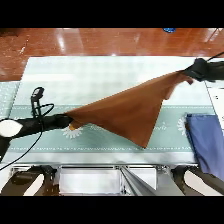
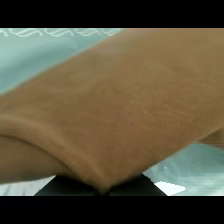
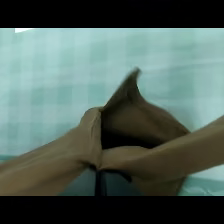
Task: Fold the shirts.
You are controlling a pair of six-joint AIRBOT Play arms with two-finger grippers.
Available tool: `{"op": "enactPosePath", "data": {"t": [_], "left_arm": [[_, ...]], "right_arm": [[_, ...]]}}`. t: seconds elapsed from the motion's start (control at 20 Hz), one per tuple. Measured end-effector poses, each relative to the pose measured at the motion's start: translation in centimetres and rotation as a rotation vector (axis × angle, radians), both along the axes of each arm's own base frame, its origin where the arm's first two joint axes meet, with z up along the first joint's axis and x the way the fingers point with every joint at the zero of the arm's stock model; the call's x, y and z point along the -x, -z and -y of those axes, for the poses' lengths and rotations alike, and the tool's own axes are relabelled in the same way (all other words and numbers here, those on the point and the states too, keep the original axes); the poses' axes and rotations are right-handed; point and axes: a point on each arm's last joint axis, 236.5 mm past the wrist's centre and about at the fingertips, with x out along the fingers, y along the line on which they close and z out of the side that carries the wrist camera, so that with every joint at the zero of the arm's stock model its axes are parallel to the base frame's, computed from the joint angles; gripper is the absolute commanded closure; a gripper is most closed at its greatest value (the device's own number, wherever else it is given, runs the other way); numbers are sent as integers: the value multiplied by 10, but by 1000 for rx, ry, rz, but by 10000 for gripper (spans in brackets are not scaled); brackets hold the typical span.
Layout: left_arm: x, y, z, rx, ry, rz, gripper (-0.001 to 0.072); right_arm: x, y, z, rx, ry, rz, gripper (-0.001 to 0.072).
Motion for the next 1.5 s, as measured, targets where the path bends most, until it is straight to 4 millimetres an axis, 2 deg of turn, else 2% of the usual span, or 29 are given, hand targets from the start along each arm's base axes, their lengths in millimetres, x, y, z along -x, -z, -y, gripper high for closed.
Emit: {"op": "enactPosePath", "data": {"t": [0.05,0.1,0.15,0.2,0.3,0.4,0.45,0.5,0.6,0.65,0.75,0.8,0.9,1.0,1.1,1.25,1.5], "left_arm": [[-6,11,-1,-7,-15,-18,543],[-13,20,-1,-10,-30,-38,296],[-18,28,-1,-11,-40,-61,201],[-25,34,0,-13,-49,-84,201],[-39,33,-4,-11,-53,-112,201],[-56,16,-20,-16,-51,-126,201],[-64,2,-35,-20,-62,-120,201],[-72,-12,-56,-31,-88,-110,201],[-76,-34,-97,-33,-172,-96,201],[-73,-38,-118,-29,-230,-105,201],[-57,-25,-143,6,-338,-186,202],[-48,-14,-145,43,-368,-241,202],[-30,10,-138,122,-397,-356,202],[-22,29,-129,201,-419,-446,202],[-22,40,-119,281,-433,-497,202],[-35,50,-110,381,-463,-508,202],[-53,67,-88,429,-452,-513,208]], "right_arm": [[-13,14,-2,-33,7,-23,683],[-26,27,-4,-62,15,-45,534],[-36,37,-6,-89,26,-64,296],[-47,44,-7,-119,38,-77,304],[-61,46,-4,-171,61,-88,305],[-66,33,16,-196,85,-79,306],[-63,24,30,-197,95,-72,306],[-55,14,48,-181,109,-68,306],[-27,13,91,-85,164,-96,306],[-8,18,108,-46,205,-126,306],[34,46,124,-16,291,-210,307],[51,62,124,-21,331,-234,307],[83,99,106,-57,353,-292,307],[108,130,83,-111,344,-335,307],[129,151,63,-151,321,-375,307],[151,167,43,-188,274,-424,307],[178,174,22,-220,189,-498,307]]}}
